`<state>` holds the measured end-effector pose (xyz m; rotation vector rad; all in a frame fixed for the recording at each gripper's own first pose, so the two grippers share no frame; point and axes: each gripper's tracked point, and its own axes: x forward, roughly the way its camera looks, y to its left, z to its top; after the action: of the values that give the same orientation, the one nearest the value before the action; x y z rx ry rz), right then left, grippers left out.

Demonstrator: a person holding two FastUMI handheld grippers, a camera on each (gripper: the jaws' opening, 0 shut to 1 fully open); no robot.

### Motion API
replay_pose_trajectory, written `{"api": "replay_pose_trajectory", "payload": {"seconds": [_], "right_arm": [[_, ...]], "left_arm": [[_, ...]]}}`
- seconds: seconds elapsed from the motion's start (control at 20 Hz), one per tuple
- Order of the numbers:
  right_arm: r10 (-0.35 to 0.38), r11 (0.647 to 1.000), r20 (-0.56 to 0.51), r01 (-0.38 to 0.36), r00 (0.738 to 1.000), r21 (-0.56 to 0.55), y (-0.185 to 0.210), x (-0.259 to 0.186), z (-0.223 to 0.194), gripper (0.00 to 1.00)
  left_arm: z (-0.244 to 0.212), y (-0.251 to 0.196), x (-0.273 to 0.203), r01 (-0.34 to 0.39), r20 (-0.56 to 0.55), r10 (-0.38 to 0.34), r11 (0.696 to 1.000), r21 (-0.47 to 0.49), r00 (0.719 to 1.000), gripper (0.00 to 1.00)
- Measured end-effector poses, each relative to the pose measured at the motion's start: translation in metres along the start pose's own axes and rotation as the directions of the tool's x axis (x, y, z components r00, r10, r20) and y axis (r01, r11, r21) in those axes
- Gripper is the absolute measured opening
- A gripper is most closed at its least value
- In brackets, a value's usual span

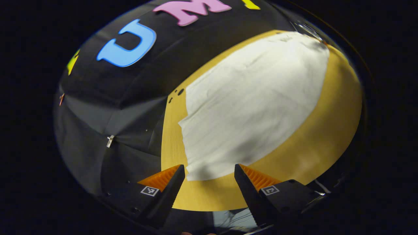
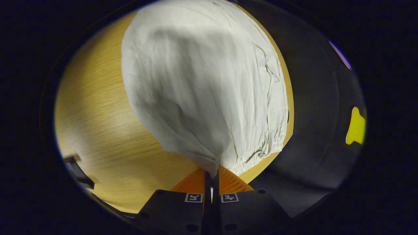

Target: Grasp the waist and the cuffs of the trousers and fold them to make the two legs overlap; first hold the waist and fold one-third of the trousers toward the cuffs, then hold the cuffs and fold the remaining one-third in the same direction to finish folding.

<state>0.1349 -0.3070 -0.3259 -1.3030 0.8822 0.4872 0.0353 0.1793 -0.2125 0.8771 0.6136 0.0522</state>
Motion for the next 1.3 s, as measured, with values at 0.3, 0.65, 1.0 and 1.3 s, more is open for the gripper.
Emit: {"api": "replay_pose_trajectory", "payload": {"seconds": [0.3, 0.65, 1.0, 1.3], "right_arm": [[0.027, 1.0, 0.002, -0.027, 1.0, -0.012, 0.001, 0.0, -0.001, 0.05], [0.018, 0.999, -0.015, -0.019, 1.0, -0.038, 0.0, 0.001, -0.001, 0.05], [0.01, 0.999, -0.025, -0.011, 1.0, -0.041, 0.001, 0.0, -0.001, 0.05], [-0.001, 0.999, -0.029, 0.0, 1.0, -0.048, 0.001, -0.001, -0.001, 0.05]], "left_arm": [[-0.039, 0.006, 0.04, 0.121, -0.067, -0.107, 0.956, 0.267, 0.992, 0.96], [-0.032, 0.017, 0.073, 0.296, -0.147, -0.258, 0.861, 0.413, 0.955, 0.84], [-0.004, 0.024, 0.102, 0.321, -0.175, -0.27, 0.827, 0.462, 0.947, 0.56], [0.002, 0.021, 0.114, 0.286, -0.154, -0.242, 0.842, 0.458, 0.958, 0.11]]}}
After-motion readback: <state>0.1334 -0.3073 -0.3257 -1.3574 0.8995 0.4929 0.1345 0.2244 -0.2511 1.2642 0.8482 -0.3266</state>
